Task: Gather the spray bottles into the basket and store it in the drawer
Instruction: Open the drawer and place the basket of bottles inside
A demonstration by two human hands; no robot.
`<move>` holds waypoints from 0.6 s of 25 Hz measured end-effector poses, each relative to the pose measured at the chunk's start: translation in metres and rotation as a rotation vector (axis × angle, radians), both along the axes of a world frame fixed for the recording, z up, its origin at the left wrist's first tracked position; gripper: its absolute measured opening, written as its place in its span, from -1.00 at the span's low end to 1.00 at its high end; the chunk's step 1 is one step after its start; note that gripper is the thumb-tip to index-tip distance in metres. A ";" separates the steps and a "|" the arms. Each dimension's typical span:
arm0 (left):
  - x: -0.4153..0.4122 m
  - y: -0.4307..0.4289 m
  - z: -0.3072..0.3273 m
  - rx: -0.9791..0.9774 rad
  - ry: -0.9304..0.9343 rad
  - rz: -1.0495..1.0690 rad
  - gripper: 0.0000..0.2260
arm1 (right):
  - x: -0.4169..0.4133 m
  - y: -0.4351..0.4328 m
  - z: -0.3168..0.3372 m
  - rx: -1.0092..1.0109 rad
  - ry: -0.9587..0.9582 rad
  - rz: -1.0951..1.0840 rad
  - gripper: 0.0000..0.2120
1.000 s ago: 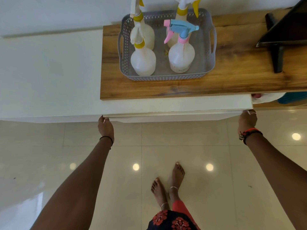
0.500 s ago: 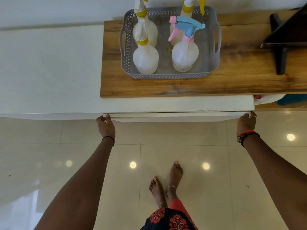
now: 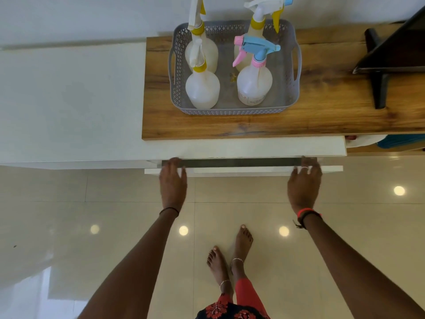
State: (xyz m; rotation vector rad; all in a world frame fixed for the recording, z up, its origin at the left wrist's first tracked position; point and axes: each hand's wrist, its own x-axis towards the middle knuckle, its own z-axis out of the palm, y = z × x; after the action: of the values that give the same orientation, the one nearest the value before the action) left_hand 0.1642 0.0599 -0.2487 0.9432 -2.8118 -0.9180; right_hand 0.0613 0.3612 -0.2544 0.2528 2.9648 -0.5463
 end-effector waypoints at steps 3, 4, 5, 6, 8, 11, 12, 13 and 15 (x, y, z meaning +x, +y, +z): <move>-0.016 0.026 0.001 -0.002 -0.048 -0.279 -0.73 | 0.019 -0.038 -0.003 0.004 -0.047 0.341 -0.64; -0.020 0.033 0.000 -0.030 -0.045 -0.341 -0.74 | 0.023 -0.048 -0.005 0.013 -0.075 0.401 -0.64; -0.023 0.038 -0.001 -0.049 -0.048 -0.390 -0.75 | 0.025 -0.056 -0.007 0.027 -0.101 0.449 -0.63; -0.025 0.042 -0.001 -0.062 -0.062 -0.428 -0.76 | 0.026 -0.061 -0.010 0.045 -0.126 0.488 -0.61; -0.024 0.047 -0.004 -0.119 -0.097 -0.488 -0.75 | 0.028 -0.066 -0.015 0.085 -0.167 0.531 -0.60; -0.014 0.049 -0.009 -0.218 -0.174 -0.565 -0.68 | 0.028 -0.065 -0.014 0.109 -0.181 0.539 -0.59; -0.011 0.050 -0.011 -0.234 -0.217 -0.592 -0.65 | 0.028 -0.065 -0.012 0.108 -0.183 0.541 -0.60; -0.007 0.050 -0.013 -0.247 -0.258 -0.614 -0.61 | 0.028 -0.065 -0.010 0.107 -0.188 0.544 -0.60; 0.000 0.053 -0.015 -0.259 -0.322 -0.616 -0.56 | 0.027 -0.066 -0.007 0.107 -0.195 0.548 -0.60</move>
State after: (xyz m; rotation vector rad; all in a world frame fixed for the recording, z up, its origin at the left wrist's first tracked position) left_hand 0.1638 0.1129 -0.2635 0.1946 -3.4634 -0.4214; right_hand 0.0884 0.2947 -0.2609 -0.4596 2.6990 -0.2721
